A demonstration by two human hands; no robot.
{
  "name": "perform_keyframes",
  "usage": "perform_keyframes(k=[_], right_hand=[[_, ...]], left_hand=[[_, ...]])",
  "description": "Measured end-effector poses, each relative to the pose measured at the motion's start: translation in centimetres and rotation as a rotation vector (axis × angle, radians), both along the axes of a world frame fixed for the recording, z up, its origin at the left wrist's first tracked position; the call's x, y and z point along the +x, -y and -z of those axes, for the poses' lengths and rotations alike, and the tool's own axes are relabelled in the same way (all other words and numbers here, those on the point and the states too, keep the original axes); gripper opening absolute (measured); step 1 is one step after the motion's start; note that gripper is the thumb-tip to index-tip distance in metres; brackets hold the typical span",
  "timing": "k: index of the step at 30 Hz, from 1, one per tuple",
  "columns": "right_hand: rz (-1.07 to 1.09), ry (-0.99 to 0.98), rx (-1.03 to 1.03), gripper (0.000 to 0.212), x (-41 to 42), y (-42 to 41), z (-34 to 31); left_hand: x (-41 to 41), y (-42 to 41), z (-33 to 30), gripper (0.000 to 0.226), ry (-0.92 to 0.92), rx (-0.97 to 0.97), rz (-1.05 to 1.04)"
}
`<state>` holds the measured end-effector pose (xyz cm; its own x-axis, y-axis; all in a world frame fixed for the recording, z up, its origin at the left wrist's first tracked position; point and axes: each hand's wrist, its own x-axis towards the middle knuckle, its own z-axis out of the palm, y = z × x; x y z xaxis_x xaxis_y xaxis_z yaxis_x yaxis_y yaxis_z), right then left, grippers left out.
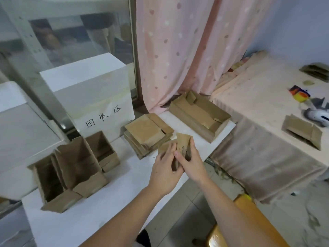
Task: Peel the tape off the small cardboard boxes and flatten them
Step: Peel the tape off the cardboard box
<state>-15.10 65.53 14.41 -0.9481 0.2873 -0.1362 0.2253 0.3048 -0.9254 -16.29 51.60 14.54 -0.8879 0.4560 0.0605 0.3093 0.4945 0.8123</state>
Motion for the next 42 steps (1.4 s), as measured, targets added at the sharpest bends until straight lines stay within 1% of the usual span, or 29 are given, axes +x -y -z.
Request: perform_keyframes(k=[1, 2, 4, 5, 7, 9, 11, 13, 15, 17, 18, 21, 25, 26, 27, 30, 31, 33, 36, 40, 42], right_hand=[[-0.007, 0.011, -0.018, 0.066, -0.6, -0.4, 0.0], [-0.021, 0.022, -0.043, 0.071, -1.3, -0.8, 0.2], [-0.034, 0.061, -0.101, 0.093, -2.6, -1.7, 0.7], [-0.041, 0.083, -0.133, 0.098, -3.1, -2.3, 0.9], [-0.045, 0.098, -0.172, 0.088, -4.4, -3.5, 1.1], [-0.037, 0.112, -0.218, 0.077, -5.6, -5.2, 1.4], [-0.039, 0.116, -0.275, 0.070, -6.8, -7.0, 1.6], [-0.025, 0.146, -0.338, 0.061, -8.2, -9.1, 2.1], [-0.023, 0.183, -0.430, 0.049, -9.5, -11.2, 2.2], [-0.067, 0.225, -0.502, 0.042, -10.7, -13.1, 2.1], [-0.091, 0.250, -0.516, 0.040, -11.3, -13.9, 2.2], [-0.128, 0.283, -0.528, 0.038, -12.6, -15.5, 2.8], [-0.172, 0.268, -0.514, 0.034, -13.3, -16.1, 3.1], [-0.193, 0.267, -0.507, 0.038, -13.3, -16.0, 3.0], [-0.219, 0.272, -0.503, 0.048, -13.2, -15.9, 3.1], [-0.361, 0.272, -0.454, 0.083, -12.8, -15.4, 2.7], [-0.409, 0.266, -0.421, 0.092, -12.6, -15.1, 2.6], [-0.479, 0.248, -0.341, 0.102, -12.2, -14.5, 2.1], [-0.547, 0.222, -0.251, 0.107, -11.8, -13.8, 1.7], [-0.592, 0.162, -0.145, 0.102, -11.6, -13.0, 1.4], [-0.580, 0.158, -0.138, 0.100, -11.5, -12.9, 1.5]], left_hand=[[-0.5, -0.2, -0.2, 0.070, -0.019, -0.006, -0.003], [-0.9, -0.4, -0.1, 0.070, -0.023, -0.017, -0.005], [-2.1, -0.6, 0.5, 0.071, 0.044, -0.027, 0.006], [-2.8, -0.6, 1.0, 0.072, 0.083, -0.030, 0.021], [-4.2, -0.8, 1.7, 0.074, 0.103, -0.088, 0.075], [-5.5, -1.2, 2.1, 0.080, 0.064, -0.180, 0.115], [-6.8, -1.9, 2.4, 0.093, 0.021, -0.258, 0.079], [-8.3, -2.6, 3.0, 0.107, 0.033, -0.287, -0.019], [-9.2, -3.3, 3.8, 0.115, 0.126, -0.235, -0.131], [-9.4, -4.4, 3.9, 0.116, 0.244, -0.108, -0.197], [-9.4, -5.0, 3.8, 0.114, 0.267, -0.065, -0.205], [-9.0, -7.2, 3.6, 0.111, 0.268, -0.043, -0.243], [-8.7, -8.6, 3.6, 0.110, 0.284, -0.021, -0.278], [-8.6, -8.7, 3.6, 0.108, 0.292, -0.011, -0.284], [-8.4, -8.6, 3.5, 0.106, 0.304, 0.000, -0.296], [-7.9, -8.1, 3.4, 0.100, 0.345, 0.045, -0.342], [-7.7, -7.7, 3.5, 0.099, 0.353, 0.065, -0.357], [-7.4, -6.9, 3.7, 0.096, 0.362, 0.102, -0.378], [-7.1, -5.6, 3.7, 0.092, 0.402, 0.152, -0.405], [-6.8, -4.6, 3.8, 0.096, 0.388, 0.218, -0.442], [-6.6, -4.4, 3.9, 0.098, 0.389, 0.245, -0.456]])
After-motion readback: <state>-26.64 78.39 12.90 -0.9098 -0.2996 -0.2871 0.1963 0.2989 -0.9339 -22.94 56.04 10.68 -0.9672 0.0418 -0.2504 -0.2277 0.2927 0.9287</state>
